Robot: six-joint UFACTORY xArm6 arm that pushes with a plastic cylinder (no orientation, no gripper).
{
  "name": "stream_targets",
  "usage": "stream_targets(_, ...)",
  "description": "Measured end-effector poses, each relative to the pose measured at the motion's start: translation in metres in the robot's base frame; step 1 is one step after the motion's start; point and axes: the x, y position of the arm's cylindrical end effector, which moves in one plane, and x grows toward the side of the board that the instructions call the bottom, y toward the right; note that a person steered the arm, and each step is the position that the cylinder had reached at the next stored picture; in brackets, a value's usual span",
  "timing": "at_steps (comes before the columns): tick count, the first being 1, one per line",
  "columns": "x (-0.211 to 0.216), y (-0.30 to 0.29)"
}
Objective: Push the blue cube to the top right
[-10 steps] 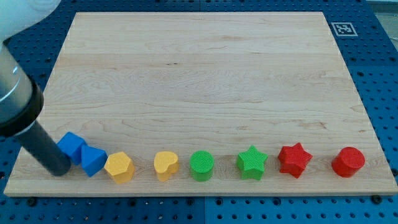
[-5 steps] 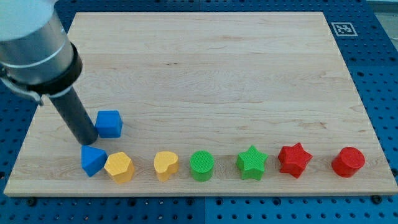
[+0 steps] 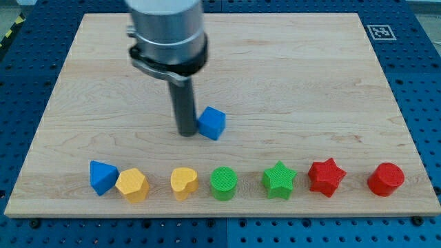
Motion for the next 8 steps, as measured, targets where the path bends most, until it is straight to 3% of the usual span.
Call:
stream_targets(1, 0.022, 0.044)
stream_targets(3, -0.014, 0.101)
stream_targets(5, -0.036, 0.105)
stream_targets(8, -0.07, 0.061)
